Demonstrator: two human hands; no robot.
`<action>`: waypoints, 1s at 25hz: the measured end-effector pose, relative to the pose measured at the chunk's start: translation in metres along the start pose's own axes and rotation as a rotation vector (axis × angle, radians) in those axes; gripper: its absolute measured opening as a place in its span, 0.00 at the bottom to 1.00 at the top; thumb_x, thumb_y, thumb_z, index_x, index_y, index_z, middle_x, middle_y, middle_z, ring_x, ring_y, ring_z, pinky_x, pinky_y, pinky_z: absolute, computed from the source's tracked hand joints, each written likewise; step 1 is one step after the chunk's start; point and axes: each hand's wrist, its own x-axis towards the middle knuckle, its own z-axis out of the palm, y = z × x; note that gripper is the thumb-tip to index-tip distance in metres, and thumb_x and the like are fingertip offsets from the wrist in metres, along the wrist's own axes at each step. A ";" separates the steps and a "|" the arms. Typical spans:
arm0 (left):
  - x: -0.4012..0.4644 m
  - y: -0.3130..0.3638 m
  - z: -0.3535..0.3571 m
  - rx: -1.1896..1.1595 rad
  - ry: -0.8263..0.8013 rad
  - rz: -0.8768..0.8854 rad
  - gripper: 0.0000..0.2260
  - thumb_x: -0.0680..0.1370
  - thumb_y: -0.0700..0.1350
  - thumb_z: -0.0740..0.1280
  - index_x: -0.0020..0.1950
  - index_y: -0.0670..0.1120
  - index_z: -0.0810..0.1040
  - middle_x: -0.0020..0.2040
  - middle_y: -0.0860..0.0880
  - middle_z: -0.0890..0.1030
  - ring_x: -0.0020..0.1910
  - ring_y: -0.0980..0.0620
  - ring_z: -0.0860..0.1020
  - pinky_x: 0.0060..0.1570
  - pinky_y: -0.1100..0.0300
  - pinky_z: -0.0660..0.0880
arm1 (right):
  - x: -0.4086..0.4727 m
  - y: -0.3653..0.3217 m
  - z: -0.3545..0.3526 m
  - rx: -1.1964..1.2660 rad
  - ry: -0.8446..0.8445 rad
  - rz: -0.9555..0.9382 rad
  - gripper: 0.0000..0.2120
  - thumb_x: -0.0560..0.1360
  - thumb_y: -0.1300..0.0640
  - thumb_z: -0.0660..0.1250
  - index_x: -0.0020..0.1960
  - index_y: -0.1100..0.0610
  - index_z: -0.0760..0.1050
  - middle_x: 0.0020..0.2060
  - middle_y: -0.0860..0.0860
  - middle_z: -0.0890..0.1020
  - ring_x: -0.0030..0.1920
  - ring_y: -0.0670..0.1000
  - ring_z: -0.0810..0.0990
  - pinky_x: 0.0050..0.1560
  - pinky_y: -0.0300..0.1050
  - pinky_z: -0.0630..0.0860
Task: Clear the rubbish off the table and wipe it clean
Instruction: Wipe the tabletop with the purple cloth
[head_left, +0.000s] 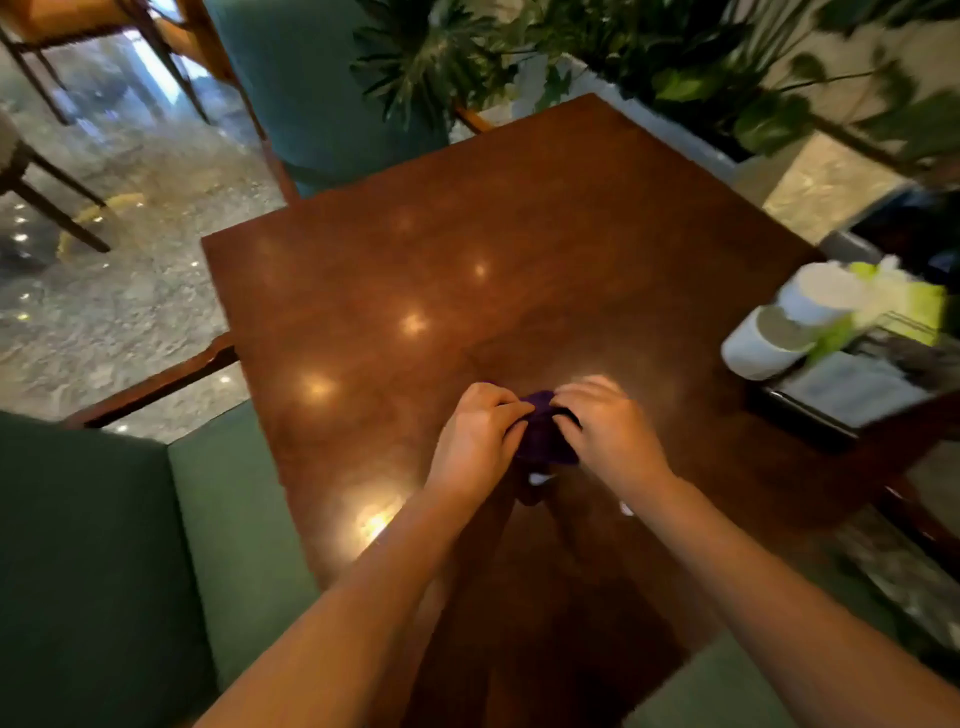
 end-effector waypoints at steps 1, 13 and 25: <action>0.004 0.018 0.007 -0.017 0.000 0.046 0.09 0.73 0.38 0.70 0.53 0.40 0.82 0.48 0.43 0.81 0.51 0.43 0.76 0.51 0.53 0.73 | -0.013 0.010 -0.018 -0.021 0.047 0.007 0.06 0.68 0.65 0.71 0.45 0.62 0.80 0.43 0.56 0.84 0.49 0.57 0.79 0.52 0.48 0.76; 0.002 0.122 0.122 -0.119 -0.190 0.314 0.08 0.70 0.34 0.72 0.49 0.36 0.83 0.43 0.40 0.82 0.45 0.41 0.79 0.50 0.57 0.73 | -0.144 0.120 -0.052 -0.061 0.151 0.244 0.10 0.64 0.68 0.74 0.45 0.65 0.81 0.45 0.59 0.84 0.50 0.59 0.81 0.57 0.51 0.75; -0.028 0.079 0.172 0.507 -0.539 0.298 0.25 0.81 0.52 0.51 0.76 0.49 0.49 0.77 0.51 0.49 0.76 0.51 0.47 0.65 0.43 0.27 | -0.165 0.132 0.024 -0.267 -0.215 0.489 0.29 0.79 0.44 0.50 0.75 0.51 0.46 0.77 0.52 0.51 0.76 0.51 0.45 0.72 0.61 0.44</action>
